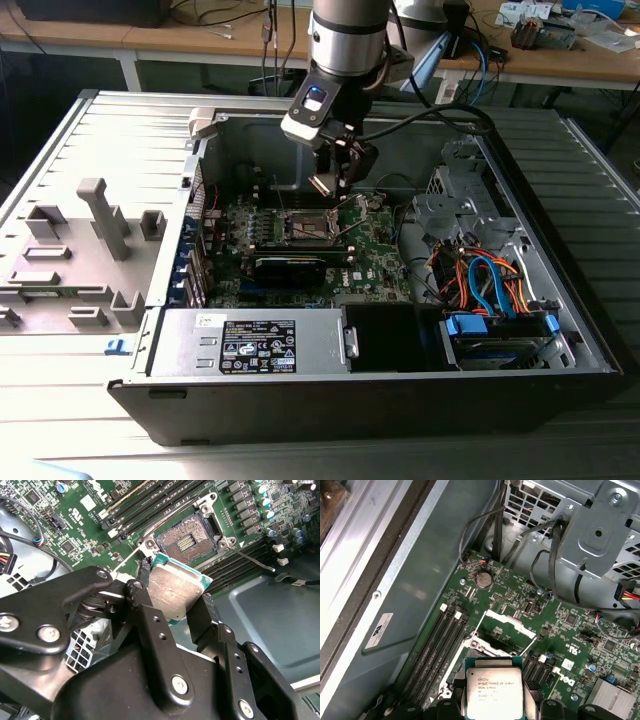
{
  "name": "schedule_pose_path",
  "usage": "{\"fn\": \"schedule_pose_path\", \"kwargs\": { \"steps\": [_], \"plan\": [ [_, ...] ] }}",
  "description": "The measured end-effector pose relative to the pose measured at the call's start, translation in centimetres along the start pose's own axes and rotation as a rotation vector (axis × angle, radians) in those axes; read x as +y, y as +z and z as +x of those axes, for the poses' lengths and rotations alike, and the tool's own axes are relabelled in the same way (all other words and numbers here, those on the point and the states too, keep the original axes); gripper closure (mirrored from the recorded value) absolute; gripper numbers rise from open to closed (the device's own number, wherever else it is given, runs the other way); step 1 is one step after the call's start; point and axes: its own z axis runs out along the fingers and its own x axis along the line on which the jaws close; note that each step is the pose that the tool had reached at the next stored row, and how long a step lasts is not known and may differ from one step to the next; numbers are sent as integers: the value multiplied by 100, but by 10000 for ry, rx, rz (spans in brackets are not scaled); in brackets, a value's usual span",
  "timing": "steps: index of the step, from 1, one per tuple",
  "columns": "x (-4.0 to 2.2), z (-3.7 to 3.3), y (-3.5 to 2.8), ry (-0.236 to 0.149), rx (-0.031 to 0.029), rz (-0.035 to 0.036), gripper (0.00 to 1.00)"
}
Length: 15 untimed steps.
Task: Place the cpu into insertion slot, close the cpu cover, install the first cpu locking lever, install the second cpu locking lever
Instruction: 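Place the cpu into insertion slot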
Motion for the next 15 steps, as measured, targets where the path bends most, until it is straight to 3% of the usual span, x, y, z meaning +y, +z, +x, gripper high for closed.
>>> {"fn": "schedule_pose_path", "kwargs": {
  "steps": [15],
  "plan": [
    [0,0,3,417,-8,-7,45]
  ]
}}
